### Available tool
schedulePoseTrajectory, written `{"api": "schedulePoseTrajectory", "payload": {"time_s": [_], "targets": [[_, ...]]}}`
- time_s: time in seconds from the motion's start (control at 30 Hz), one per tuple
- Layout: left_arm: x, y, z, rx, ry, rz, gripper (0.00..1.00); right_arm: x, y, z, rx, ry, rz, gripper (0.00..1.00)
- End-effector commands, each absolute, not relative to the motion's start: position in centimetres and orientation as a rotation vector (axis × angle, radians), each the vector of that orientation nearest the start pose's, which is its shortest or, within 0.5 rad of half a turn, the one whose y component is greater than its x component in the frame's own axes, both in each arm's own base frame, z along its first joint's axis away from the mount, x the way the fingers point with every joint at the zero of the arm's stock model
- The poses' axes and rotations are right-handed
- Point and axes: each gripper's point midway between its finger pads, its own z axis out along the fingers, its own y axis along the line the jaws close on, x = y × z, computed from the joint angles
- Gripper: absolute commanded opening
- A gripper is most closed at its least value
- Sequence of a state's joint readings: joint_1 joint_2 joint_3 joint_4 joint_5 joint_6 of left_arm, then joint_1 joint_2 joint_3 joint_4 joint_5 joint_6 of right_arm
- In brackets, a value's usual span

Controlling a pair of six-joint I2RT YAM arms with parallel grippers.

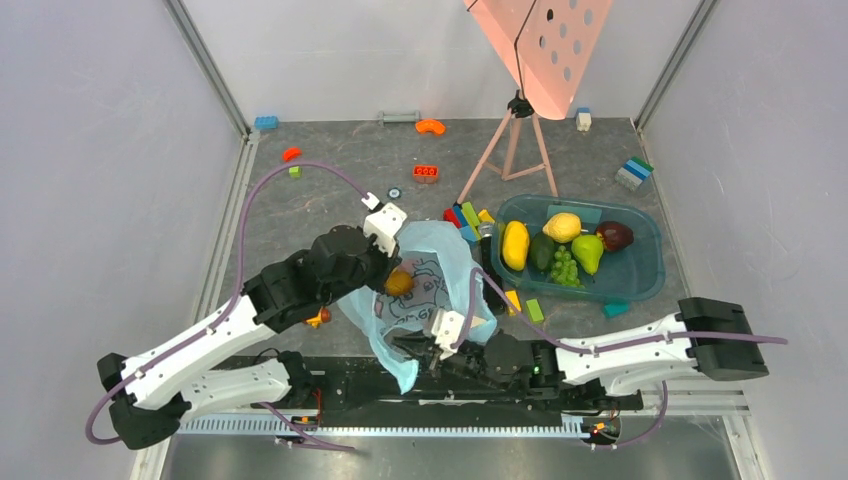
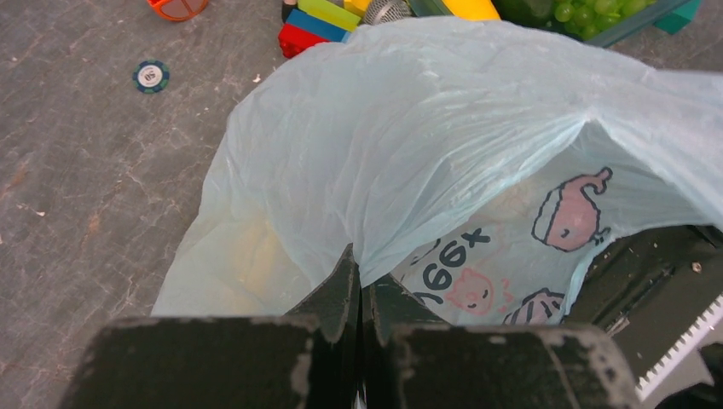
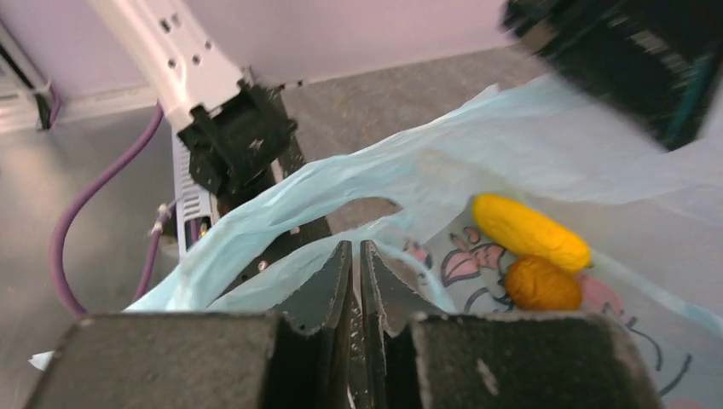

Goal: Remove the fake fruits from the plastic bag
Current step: Adjust the plastic bag at the center of the board.

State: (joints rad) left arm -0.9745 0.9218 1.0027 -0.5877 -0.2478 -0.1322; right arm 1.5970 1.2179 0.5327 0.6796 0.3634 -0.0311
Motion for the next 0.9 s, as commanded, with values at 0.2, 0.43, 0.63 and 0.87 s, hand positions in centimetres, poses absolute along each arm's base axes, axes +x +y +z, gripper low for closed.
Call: {"api": "schedulePoseTrajectory", "payload": {"time_s": [0.2,0.43,0.63,0.87], "targets": [[17.7,-22.7,25.6,0.770,1.936,-0.550,0.02,10.1,38.3,22.6,-0.776,1.421,0.660,0.09],[16.3,-22.4,26.0,0.806,1.917,-0.610,0.02,13.2,37.7,20.3,-0.668,1.469,0.585,0.09],[15.4,-22.0,26.1,0.817,1.898,-0.646,0.02,14.1,38.6,17.7,-0.696,1.479,0.588,0.09],[16.2,-18.9,26.0,0.642,1.887,-0.566,0.02,12.2,38.6,13.8,-0.779,1.542,0.679,0.10]]}}
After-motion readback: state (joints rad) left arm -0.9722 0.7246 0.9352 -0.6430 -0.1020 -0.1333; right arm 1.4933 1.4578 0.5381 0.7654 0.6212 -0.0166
